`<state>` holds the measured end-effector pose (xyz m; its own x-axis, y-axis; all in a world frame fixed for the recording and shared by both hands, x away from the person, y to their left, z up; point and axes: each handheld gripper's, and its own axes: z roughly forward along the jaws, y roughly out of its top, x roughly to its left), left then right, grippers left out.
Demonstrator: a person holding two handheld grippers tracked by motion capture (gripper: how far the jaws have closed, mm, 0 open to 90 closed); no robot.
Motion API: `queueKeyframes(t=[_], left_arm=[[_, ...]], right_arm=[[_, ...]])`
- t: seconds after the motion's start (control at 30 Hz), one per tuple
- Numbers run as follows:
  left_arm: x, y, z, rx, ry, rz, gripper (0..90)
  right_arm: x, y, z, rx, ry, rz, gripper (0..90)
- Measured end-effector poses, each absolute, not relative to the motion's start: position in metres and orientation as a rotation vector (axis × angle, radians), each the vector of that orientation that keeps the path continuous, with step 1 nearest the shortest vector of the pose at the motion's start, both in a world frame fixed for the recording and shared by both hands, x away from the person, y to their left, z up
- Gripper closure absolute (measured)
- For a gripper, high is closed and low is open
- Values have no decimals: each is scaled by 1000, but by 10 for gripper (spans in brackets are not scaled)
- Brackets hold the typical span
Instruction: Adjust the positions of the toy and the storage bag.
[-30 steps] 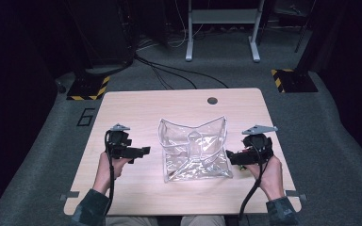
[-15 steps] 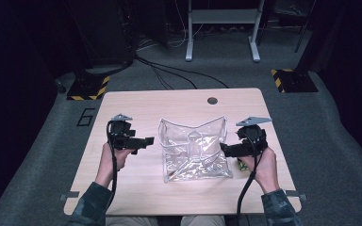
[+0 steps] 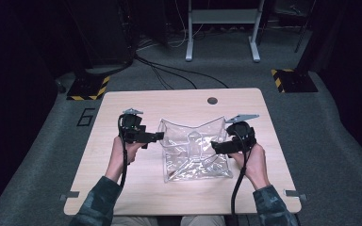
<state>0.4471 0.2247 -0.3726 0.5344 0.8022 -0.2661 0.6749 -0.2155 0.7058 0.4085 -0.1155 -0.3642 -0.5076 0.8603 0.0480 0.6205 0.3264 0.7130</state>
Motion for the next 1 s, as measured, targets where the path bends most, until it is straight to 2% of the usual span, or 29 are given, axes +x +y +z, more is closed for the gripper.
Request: queueKeyframes(t=[0.23,0.33,0.37,0.43,0.6,0.67,0.7,0.8,0.83,0.87,0.93,1.0], left_arm=[[455,209,-387,2012,1216,192,156],[454,202,-391,2042,1228,207,283],[453,197,-395,2077,1225,223,313],[452,195,-396,2086,1223,237,337],[450,197,-402,2089,1229,235,481],[450,199,-402,2099,1237,241,576],[450,200,-402,2105,1237,247,652],[449,203,-403,2121,1251,254,747],[449,203,-403,2121,1251,254,782],[449,203,-404,2129,1247,273,782],[448,204,-406,2132,1244,273,845],[448,206,-406,2129,1242,271,865]], right_arm=[[417,-110,-378,1347,2275,964,117],[419,-109,-384,1381,2283,941,164],[420,-109,-389,1396,2293,922,235],[421,-110,-390,1398,2301,917,247],[421,-115,-396,1428,2308,902,424],[421,-116,-396,1430,2303,892,507],[421,-117,-396,1429,2304,883,561],[419,-119,-397,1439,2285,877,639],[419,-119,-397,1439,2285,877,639],[419,-120,-399,1433,2276,878,665],[417,-122,-401,1448,2256,878,740],[418,-124,-402,1429,2254,873,754]])
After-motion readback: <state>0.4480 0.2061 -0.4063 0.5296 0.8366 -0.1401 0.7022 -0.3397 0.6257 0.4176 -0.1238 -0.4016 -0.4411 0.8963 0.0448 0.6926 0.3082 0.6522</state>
